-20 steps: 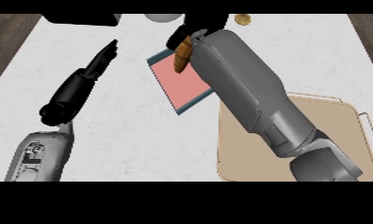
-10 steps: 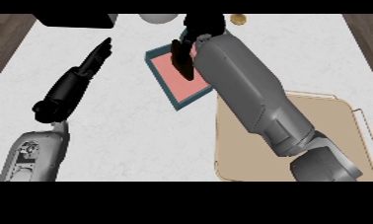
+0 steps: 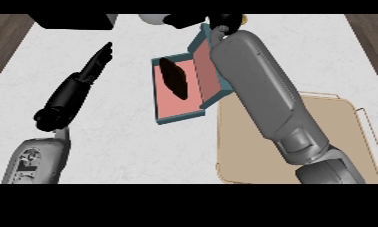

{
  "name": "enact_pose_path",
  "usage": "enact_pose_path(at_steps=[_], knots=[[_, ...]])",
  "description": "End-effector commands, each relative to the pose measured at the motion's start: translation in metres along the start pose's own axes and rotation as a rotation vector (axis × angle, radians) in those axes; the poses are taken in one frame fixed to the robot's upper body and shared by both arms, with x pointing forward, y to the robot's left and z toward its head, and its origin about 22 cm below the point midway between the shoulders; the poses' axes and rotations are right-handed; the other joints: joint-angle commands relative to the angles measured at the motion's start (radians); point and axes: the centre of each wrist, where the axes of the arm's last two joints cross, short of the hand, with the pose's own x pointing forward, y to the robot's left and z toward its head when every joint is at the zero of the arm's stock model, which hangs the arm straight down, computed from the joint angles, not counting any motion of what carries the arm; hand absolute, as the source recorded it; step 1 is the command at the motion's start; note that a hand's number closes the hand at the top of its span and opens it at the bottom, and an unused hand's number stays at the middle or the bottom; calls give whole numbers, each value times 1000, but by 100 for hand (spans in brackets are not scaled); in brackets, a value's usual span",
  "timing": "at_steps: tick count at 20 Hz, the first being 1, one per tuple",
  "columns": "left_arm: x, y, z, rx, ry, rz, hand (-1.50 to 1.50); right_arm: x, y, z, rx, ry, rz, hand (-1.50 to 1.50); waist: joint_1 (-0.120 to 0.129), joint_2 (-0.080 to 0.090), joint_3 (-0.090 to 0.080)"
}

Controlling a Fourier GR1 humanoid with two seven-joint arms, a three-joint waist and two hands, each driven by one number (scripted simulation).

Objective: Pick the croissant from the tray and place it in the cardboard box

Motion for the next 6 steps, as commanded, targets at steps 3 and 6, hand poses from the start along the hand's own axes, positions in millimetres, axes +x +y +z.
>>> enact_pose_path(at_steps=[3, 6], knots=[[0, 8, 10, 4, 15, -1, 0, -35, -20, -9, -192, 47, -274, -150, -3, 1, -2], [-1, 12, 11, 11, 29, 2, 0, -64, -22, 1, -235, 9, -279, -150, -23, -6, -2]])
